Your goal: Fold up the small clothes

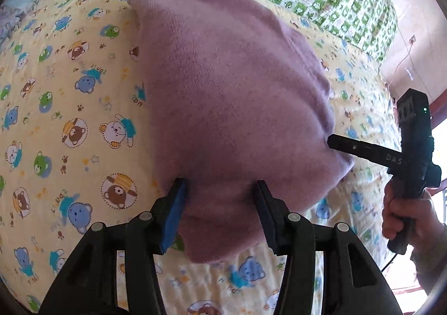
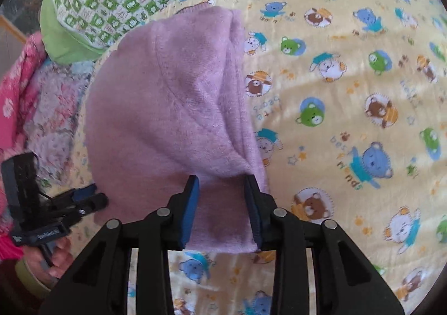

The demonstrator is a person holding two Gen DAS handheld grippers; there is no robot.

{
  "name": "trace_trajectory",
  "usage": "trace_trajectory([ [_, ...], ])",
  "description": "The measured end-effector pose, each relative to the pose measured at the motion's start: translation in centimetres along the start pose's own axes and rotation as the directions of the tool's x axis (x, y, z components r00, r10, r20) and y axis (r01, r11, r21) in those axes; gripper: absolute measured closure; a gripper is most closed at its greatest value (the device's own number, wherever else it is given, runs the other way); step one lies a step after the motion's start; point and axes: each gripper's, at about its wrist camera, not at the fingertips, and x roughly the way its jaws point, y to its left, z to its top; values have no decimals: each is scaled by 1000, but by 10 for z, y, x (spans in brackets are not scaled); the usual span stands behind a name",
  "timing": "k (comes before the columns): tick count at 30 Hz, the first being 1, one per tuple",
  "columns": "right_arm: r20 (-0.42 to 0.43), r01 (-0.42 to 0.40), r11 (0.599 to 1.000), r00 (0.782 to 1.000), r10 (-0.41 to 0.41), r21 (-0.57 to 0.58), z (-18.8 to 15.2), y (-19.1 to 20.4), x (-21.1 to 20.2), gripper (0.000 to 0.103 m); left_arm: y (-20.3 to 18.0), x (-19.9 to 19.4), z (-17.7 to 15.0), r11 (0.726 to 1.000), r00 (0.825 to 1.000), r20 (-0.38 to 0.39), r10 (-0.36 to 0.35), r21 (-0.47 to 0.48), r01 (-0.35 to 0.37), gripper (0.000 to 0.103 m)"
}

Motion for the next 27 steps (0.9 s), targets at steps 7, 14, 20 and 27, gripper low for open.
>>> trace_trajectory([
  [7, 79, -71, 995, 995, 66, 64, -7, -6, -34, 64, 6, -12, -1, 999, 1000, -12, 18, -44, -19, 47],
  [14, 156, -166, 986, 973, 167, -20, 16, 36, -43, 63, 2, -28, -12, 999, 1000, 6, 24, -46, -24, 42],
  [20, 18, -54, 998, 998, 54, 16, 33, 26, 13, 59, 11, -3, -18, 996, 996, -67, 62, -55, -66, 41],
  [27, 98, -92, 995, 991, 88, 43, 21, 28, -32, 56, 2, -29, -23, 993, 994, 19, 103, -55, -102, 41],
])
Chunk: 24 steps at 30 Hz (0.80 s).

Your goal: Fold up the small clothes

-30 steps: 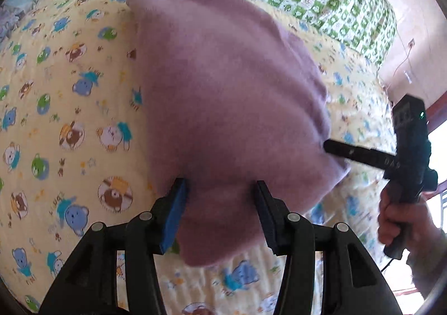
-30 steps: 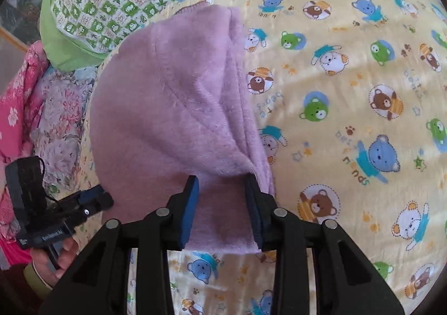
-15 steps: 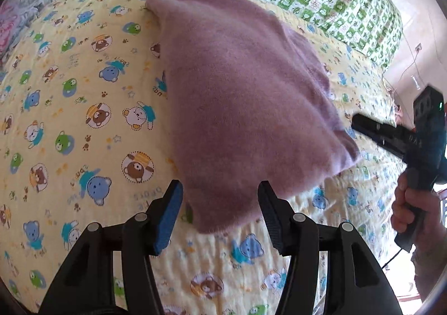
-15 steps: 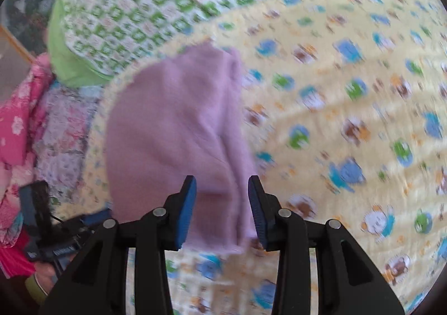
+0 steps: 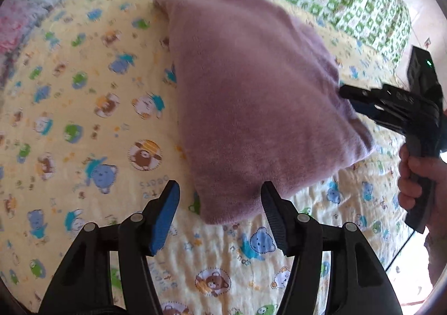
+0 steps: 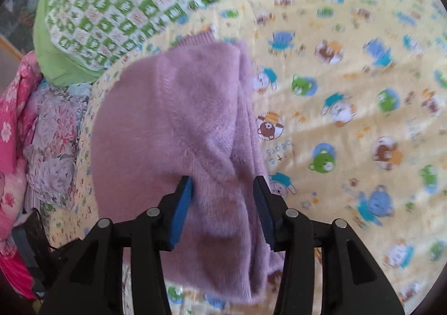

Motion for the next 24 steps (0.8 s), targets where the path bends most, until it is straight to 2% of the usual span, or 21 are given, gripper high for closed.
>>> trace_trajectory([
  [2, 30, -10, 1000, 1000, 11, -10, -8, 5, -17, 52, -1, -13, -4, 1000, 999, 33, 15, -10, -15, 39],
  [4, 59, -11, 999, 998, 13, -36, -15, 10, -32, 40, -2, -30, -9, 999, 995, 88, 48, -26, -46, 38],
  [5, 76, -9, 999, 997, 13, -52, -19, 12, -38, 38, -4, -36, -9, 998, 992, 109, 58, -30, -55, 36],
  [7, 113, 3, 994, 994, 9, -105, -32, 23, -51, 30, -7, -53, -17, 996, 981, 173, 86, -33, -82, 30],
  [9, 136, 21, 986, 991, 2, -167, -46, 36, -60, 26, -9, -66, -24, 993, 969, 214, 120, -30, -116, 20],
  [11, 145, 30, 976, 989, 1, -213, -59, 44, -67, 23, -12, -76, -34, 990, 960, 244, 140, -25, -138, 19],
  [13, 142, 38, 965, 990, -1, -260, -77, 53, -71, 21, -17, -81, -44, 989, 958, 246, 148, -11, -150, 19],
  [16, 118, 36, 959, 993, -2, -283, -98, 57, -72, 19, -19, -81, -60, 987, 964, 215, 156, 6, -161, 19],
  [18, 98, 41, 957, 995, -13, -286, -115, 57, -68, 19, -18, -80, -71, 987, 967, 202, 155, 13, -161, 19],
  [24, 70, 69, 958, 996, -52, -277, -152, 52, -64, 19, -24, -76, -101, 978, 961, 213, 174, 76, -194, 19],
])
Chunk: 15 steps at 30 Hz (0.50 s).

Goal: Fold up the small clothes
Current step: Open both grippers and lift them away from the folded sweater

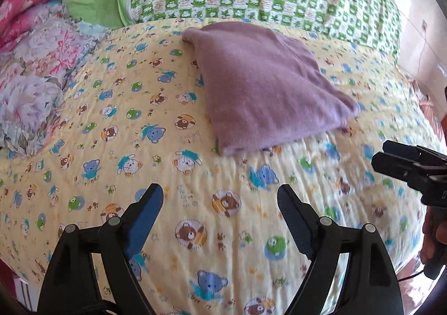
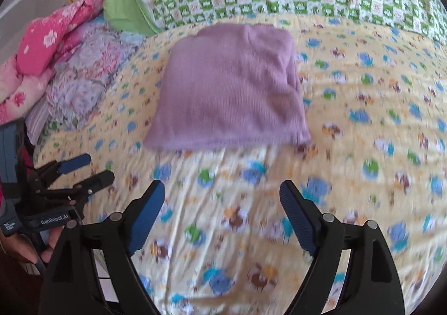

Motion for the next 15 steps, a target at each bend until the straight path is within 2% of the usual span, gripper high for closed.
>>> trace_trajectory([
  [5, 23, 17, 1000, 1000, -17, 16, -10, -1, -7, 19, -2, -10, 0, 1000, 999, 34, 1, 27, -1, 19],
  [10, 72, 14, 1000, 997, -15, 17, -2, 0, -21, 18, -6, -16, 8, 1000, 999, 32, -1, 30, 0, 19],
  [15, 148, 29, 999, 989, -26, -22, 16, 6, -43, 15, -10, -37, 29, 1000, 994, 104, -11, 14, 10, 18],
])
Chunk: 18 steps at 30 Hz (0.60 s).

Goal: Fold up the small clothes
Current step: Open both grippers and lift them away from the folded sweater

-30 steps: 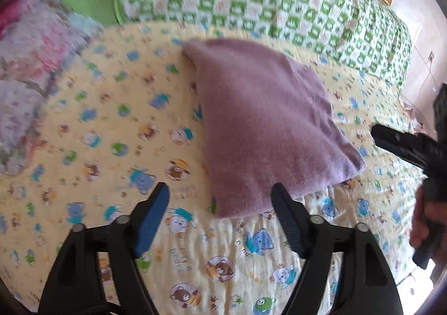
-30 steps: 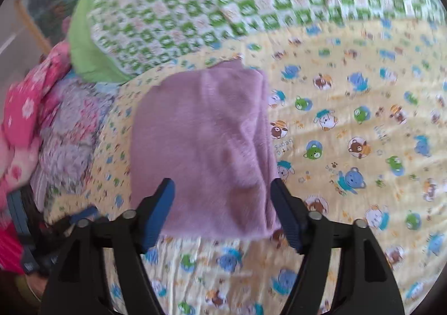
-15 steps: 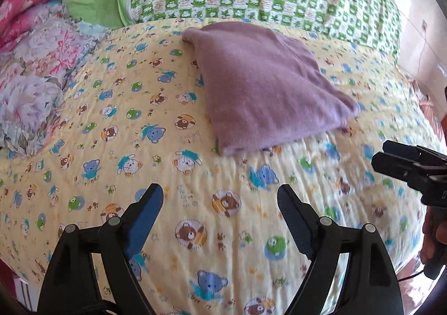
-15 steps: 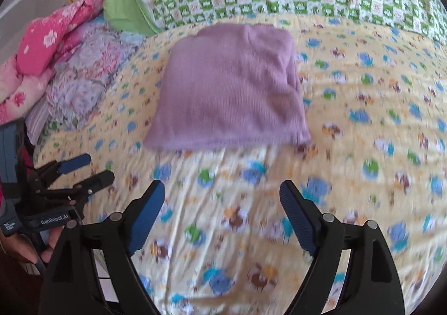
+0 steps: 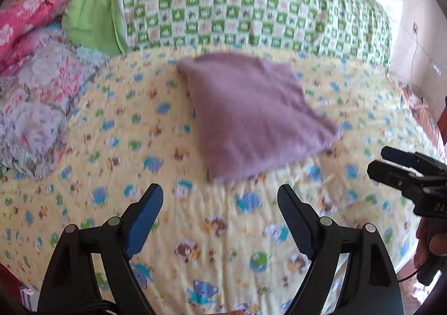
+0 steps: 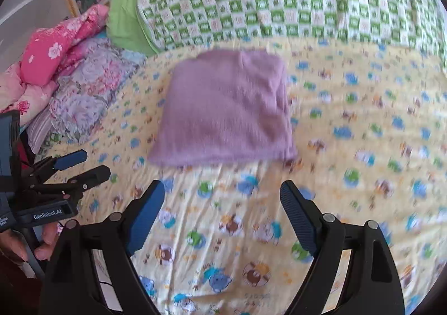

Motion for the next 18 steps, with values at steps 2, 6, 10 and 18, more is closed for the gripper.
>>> trace_trajectory([
  [2, 40, -2, 1000, 999, 3, -17, 7, 1, -7, 7, 0, -8, 8, 1000, 999, 44, 0, -23, 1, 16],
  [6, 73, 8, 999, 997, -5, -44, 11, 0, -3, 1, -3, -10, 12, 998, 994, 106, 14, -56, -8, 8],
  [10, 32, 7, 1000, 999, -7, -25, 6, -4, 15, 1, -9, 12, 5, 999, 997, 64, 36, -36, -33, 8],
  [18, 0, 19, 998, 1000, -19, -57, -1, -7, 49, 1, -8, 51, -6, 997, 998, 3, 68, -39, -68, 8],
])
